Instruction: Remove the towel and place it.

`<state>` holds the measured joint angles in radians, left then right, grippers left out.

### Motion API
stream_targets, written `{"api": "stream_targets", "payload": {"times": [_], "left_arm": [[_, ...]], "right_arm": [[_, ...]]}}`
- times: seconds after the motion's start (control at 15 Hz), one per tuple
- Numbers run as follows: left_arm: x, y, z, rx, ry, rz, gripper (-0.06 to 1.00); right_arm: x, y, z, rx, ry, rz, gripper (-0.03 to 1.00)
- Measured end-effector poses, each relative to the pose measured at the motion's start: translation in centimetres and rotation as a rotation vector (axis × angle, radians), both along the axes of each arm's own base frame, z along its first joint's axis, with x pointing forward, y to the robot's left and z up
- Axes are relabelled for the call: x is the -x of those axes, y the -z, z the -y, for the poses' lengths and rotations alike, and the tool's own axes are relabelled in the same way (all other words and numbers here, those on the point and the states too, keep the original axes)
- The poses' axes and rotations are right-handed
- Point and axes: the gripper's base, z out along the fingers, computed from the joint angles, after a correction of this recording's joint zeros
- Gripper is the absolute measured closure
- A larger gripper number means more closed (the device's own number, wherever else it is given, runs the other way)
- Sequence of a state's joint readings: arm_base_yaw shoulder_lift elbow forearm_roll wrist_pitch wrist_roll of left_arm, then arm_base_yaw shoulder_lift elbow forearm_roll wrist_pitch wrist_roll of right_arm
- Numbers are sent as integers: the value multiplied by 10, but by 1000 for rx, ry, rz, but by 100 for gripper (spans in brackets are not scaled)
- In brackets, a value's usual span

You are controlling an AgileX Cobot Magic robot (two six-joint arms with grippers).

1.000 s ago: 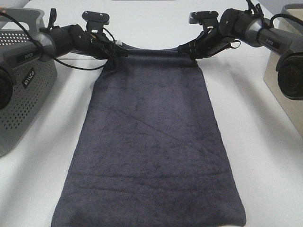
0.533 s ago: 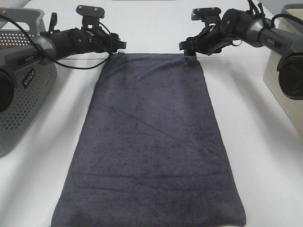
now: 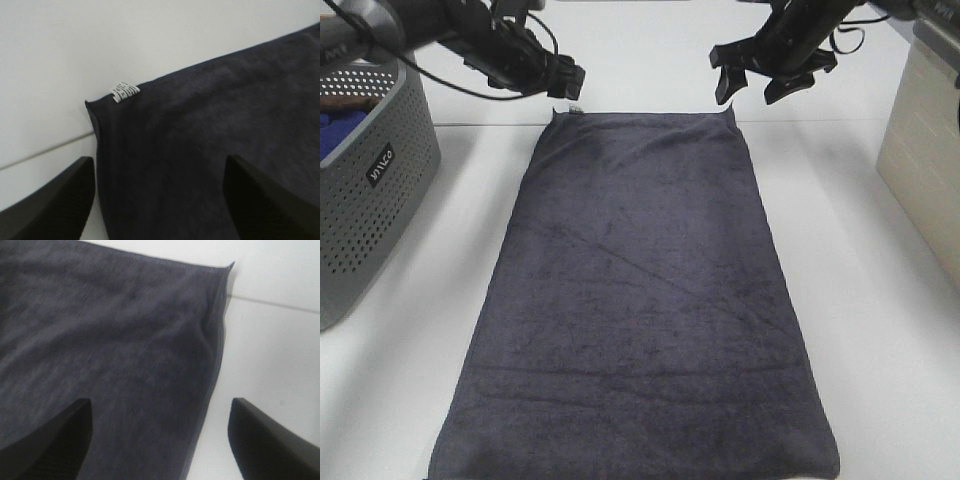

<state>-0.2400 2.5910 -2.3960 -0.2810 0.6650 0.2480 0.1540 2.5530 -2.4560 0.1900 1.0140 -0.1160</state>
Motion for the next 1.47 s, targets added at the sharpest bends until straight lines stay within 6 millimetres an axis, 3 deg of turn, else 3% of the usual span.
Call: {"api": "stream_targets", "payload": {"times": [0.13,0.33,0.47,0.6,0.87,0.93,1.07,1.27,1.33,1.47], "left_arm": [[23,-53,-3,4,7,-114,20],[60,-115,-15,-71,13,-225,19],[71,-147,-40,-104,-91,-209,19],[76,-177,-85,-86,-215,-159,19],[98,-221,-143,-36,-331,-92,19],[116,-227,-155,-35,-356,-120,19],[140,-225,-161,-53,-365,-172,19],[211,-230,-159,-72,-352,-228,19],[269,-236,-158,-69,-377,-189,19],[324,-232,-159,-94,-409,-163,19]], "right_arm": [[23,-47,3,9,-9,-72,20],[44,-115,9,2,49,27,20],[65,-164,14,1,54,121,20],[88,-199,21,24,64,180,20],[127,-212,31,68,72,137,21],[143,-216,33,65,69,119,22],[185,-218,38,60,69,67,23],[269,-221,51,44,114,34,23],[320,-210,59,52,121,17,23],[368,-199,67,49,130,30,23]]}}
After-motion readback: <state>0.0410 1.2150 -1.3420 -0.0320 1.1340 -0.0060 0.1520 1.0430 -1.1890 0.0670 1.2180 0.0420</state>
